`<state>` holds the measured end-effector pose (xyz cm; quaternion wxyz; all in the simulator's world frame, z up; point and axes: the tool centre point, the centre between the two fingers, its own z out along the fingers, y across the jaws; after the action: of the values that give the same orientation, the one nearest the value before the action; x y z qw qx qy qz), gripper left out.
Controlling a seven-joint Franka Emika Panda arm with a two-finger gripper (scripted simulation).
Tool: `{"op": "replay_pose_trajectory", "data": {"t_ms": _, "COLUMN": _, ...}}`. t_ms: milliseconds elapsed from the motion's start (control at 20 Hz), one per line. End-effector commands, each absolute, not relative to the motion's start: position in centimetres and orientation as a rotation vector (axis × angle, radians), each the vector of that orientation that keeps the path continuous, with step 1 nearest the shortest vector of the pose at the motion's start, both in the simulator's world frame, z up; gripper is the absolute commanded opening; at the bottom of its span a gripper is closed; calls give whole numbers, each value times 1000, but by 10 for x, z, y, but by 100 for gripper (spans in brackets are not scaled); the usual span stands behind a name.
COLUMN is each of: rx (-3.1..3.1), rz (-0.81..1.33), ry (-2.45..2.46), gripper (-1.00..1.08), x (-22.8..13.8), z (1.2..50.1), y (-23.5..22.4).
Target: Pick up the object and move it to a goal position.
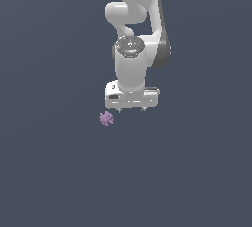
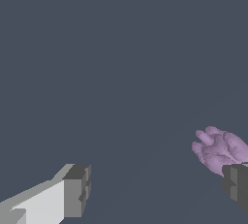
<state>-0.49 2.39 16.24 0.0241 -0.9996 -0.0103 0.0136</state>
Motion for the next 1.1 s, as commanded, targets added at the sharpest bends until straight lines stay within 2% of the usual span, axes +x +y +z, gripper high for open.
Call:
{"op": "replay_pose_trajectory", "data": {"t_ms": 0, "rx": -3090, "rz": 39, "ry": -30, "gripper": 100, "x": -5, "z": 163, "y": 25}}
{"op": "replay_pose_trajectory", "data": {"t_ms": 550, "rx": -3093, "rz": 35, "ry": -121, "gripper": 100, "x": -6, "z": 158, "y": 15}}
{"op": "replay_pose_trajectory", "data": {"t_ms": 1050, "rx": -3083, "rz": 22, "ry": -388, "gripper": 100, "x": -10, "z": 143, "y": -12}}
